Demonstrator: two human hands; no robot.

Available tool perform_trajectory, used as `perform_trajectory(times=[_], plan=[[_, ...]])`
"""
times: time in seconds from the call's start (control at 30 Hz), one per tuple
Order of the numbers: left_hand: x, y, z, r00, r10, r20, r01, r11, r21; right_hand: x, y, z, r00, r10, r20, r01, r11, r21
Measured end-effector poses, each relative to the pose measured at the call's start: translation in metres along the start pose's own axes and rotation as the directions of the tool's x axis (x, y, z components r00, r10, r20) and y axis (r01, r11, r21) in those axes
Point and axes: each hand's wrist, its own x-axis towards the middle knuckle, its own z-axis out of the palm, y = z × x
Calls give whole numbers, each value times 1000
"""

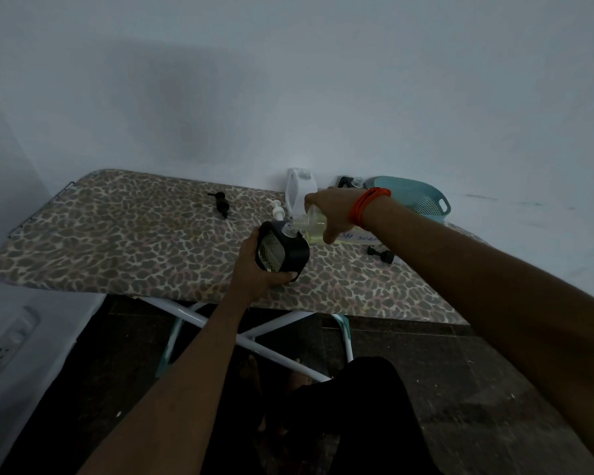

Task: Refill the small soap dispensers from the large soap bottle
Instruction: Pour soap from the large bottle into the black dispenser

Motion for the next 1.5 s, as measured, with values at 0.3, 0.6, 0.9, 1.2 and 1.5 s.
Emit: perform_trajectory(times=[0.3, 0.6, 0.9, 1.2, 1.5], plan=[[1, -4, 1, 1000, -2, 6, 2, 1000, -10, 1, 2, 3, 1000, -9, -6, 9, 1000, 1], [1, -4, 1, 1000, 15, 8, -15, 1000, -24, 1, 5, 5, 1000, -13, -13, 14, 999, 38], [2, -4, 0, 1000, 12, 14, -11, 999, -39, 4, 18, 14, 998, -39, -53, 51, 971, 232], [-1, 2, 0, 998, 52, -19, -53, 998, -35, -31, 60, 33, 922, 186, -340, 205, 512, 834], [-2, 3, 2, 997, 48, -52, -49, 999, -13, -49, 64, 109, 898, 287, -333, 329, 64, 942]])
